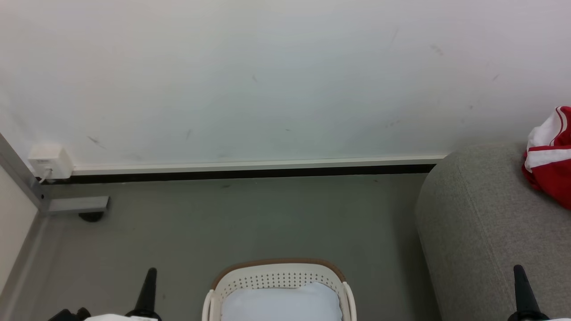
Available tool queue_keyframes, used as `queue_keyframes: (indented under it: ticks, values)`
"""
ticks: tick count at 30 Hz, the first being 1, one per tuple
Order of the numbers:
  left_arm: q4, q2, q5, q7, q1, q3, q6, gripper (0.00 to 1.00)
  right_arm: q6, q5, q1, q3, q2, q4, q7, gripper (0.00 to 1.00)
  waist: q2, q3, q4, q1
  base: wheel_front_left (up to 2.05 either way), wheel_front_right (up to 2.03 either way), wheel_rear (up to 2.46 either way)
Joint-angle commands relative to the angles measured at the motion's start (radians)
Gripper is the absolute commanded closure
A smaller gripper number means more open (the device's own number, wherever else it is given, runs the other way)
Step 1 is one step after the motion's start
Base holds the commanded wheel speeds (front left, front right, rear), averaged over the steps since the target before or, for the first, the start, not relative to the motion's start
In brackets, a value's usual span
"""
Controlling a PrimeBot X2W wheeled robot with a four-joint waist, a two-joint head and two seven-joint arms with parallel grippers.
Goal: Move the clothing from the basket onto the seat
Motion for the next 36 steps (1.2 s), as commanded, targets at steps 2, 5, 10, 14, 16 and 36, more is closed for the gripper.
queue_keyframes:
  ticks: [2,5,10,14,16,36]
  values:
    - [-0.013,0.003,-0.045,0.012,-0.023,0.011,-0.010,1.00,0.000,0.047,-0.025,0.001,-0.012,-0.010,0.013,1.00,0.0000,0.001,0.000,-0.0001,0.00,0.00,0.00]
    - [-0.016,0.002,-0.071,0.020,-0.026,0.015,-0.013,1.00,0.000,0.077,-0.032,0.002,-0.013,-0.010,0.020,1.00,0.0000,0.003,-0.001,-0.0001,0.00,0.00,0.00]
    - [-0.018,0.002,-0.113,0.030,-0.030,0.021,-0.016,1.00,0.000,0.115,-0.040,0.003,-0.013,-0.010,0.031,1.00,0.0000,0.004,-0.001,-0.0001,0.00,0.00,0.00]
    - [-0.021,0.001,-0.147,0.039,-0.034,0.027,-0.019,1.00,0.000,0.154,-0.045,0.004,-0.014,-0.009,0.040,1.00,0.0000,0.006,-0.002,-0.0001,0.00,0.00,0.00]
    - [-0.022,0.001,-0.168,0.043,-0.037,0.030,-0.021,1.00,0.000,0.171,-0.049,0.004,-0.014,-0.009,0.044,1.00,0.0000,0.007,-0.002,-0.0001,0.00,0.00,0.00]
    - [-0.033,-0.002,-0.330,0.086,-0.055,0.055,-0.037,1.00,0.000,0.338,-0.079,0.007,-0.016,-0.007,0.089,1.00,0.0000,0.016,-0.005,-0.0001,0.00,0.00,0.00]
